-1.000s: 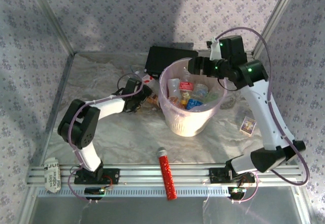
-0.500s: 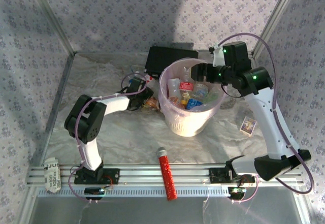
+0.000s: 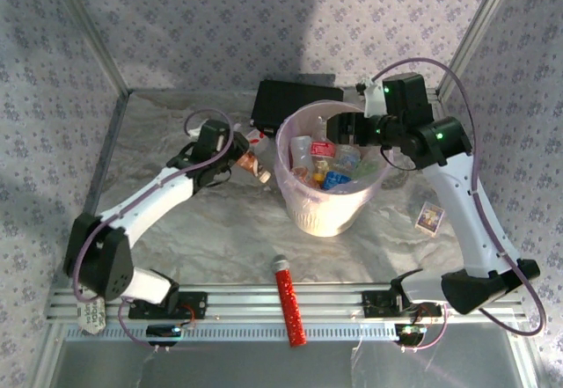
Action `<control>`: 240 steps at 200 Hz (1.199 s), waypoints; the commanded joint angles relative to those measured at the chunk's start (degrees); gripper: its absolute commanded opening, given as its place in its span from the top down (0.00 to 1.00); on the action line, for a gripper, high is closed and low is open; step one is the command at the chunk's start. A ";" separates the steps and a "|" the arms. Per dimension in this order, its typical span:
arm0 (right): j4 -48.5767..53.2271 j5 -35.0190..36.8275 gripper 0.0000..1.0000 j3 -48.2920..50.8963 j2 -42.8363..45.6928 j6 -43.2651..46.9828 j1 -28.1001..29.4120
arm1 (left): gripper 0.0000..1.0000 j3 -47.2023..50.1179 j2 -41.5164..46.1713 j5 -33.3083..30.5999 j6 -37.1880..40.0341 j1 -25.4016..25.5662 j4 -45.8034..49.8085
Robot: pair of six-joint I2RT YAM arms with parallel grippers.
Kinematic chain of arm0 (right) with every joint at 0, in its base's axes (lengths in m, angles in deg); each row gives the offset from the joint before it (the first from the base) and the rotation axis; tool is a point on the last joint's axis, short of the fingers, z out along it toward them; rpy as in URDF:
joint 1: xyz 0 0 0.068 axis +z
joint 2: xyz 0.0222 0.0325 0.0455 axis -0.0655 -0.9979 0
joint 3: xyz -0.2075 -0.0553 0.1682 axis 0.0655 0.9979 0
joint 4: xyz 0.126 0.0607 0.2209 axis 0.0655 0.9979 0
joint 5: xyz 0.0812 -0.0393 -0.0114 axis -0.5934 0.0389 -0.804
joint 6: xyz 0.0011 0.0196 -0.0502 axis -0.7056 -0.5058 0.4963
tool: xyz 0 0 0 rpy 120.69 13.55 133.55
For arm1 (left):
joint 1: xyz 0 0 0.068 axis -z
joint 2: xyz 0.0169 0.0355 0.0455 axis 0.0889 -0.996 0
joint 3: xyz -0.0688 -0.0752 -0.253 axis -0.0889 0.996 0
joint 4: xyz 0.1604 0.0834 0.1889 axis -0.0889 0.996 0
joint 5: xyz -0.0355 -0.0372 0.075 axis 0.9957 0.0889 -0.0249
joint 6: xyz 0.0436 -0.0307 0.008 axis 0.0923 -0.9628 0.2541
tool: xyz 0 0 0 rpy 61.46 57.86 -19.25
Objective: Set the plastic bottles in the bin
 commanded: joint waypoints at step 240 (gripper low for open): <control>-5.93 -23.40 0.35 -14.02 -14.03 4.73 11.63 | 0.54 -22.64 6.14 17.95 3.00 11.27 -4.89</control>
